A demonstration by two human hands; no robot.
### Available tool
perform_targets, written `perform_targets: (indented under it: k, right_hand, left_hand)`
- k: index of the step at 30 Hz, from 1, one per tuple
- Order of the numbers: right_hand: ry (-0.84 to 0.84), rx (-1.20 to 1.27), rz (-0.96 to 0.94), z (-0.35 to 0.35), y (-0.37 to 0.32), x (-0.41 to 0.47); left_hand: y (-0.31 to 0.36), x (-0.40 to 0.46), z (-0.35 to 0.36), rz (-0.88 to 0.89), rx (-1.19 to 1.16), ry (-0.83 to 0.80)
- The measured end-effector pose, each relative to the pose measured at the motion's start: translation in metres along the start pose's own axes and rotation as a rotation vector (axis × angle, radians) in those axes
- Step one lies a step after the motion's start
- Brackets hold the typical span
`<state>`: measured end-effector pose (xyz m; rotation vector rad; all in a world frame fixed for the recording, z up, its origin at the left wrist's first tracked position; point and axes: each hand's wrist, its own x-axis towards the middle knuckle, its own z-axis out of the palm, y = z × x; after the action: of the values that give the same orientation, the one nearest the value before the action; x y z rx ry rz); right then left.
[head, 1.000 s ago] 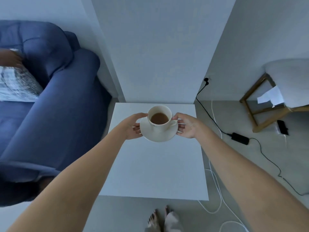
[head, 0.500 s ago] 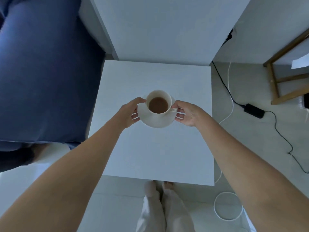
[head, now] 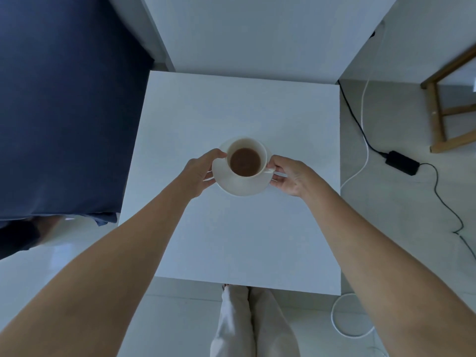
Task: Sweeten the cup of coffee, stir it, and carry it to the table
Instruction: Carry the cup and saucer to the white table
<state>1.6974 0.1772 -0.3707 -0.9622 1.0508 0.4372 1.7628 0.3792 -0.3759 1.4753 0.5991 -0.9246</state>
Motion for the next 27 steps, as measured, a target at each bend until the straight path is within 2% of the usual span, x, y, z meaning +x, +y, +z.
perform_targets:
  k: [27]
  right_hand:
    - [-0.018,-0.060,-0.086,-0.008,0.026,0.008]
  left_hand:
    - [-0.018,0.011,0.002,-0.054,0.033,0.013]
